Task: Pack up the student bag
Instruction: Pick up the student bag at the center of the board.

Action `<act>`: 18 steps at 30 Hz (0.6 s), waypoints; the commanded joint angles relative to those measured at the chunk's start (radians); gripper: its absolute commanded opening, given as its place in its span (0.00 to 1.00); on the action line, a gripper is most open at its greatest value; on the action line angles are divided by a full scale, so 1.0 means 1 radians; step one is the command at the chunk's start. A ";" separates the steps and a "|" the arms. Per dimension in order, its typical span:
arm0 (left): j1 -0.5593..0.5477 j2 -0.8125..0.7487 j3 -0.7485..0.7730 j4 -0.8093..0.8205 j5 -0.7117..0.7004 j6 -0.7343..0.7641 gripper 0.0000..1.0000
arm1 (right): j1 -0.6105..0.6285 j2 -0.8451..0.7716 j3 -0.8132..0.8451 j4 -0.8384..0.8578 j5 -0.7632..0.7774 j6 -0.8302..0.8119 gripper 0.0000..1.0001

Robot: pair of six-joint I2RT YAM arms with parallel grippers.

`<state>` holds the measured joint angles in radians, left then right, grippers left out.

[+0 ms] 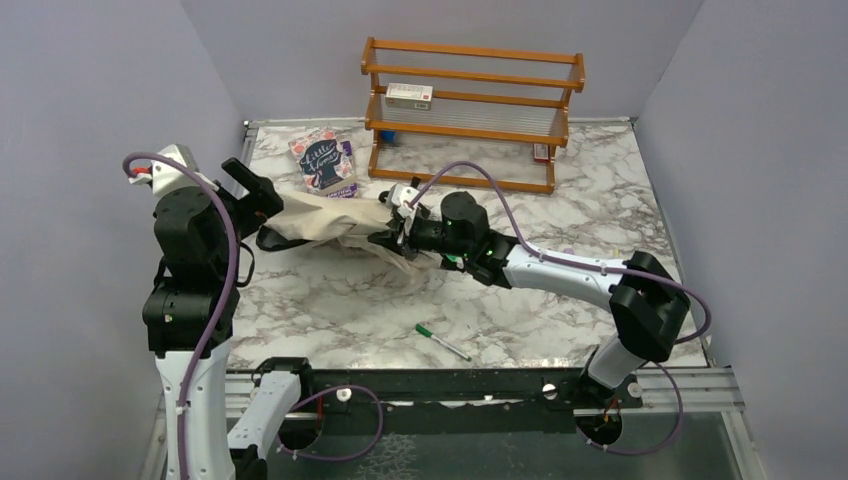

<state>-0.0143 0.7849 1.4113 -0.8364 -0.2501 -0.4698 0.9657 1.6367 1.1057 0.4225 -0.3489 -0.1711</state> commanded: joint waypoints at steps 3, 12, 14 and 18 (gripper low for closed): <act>0.005 -0.016 -0.062 -0.078 -0.008 -0.045 0.99 | -0.061 -0.073 -0.067 0.212 -0.076 0.216 0.00; 0.005 0.030 -0.129 -0.078 0.030 -0.349 0.99 | -0.062 -0.069 -0.145 0.329 -0.125 0.227 0.00; 0.005 0.050 -0.138 -0.088 0.042 -0.427 0.99 | -0.063 -0.066 -0.158 0.346 -0.135 0.216 0.00; 0.006 0.073 -0.160 -0.097 0.053 -0.567 0.99 | -0.062 -0.060 -0.176 0.356 -0.159 0.199 0.01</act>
<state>-0.0143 0.8360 1.2724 -0.9173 -0.2333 -0.8291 0.9066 1.6081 0.9348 0.6437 -0.4561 0.0219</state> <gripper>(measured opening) 0.987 0.054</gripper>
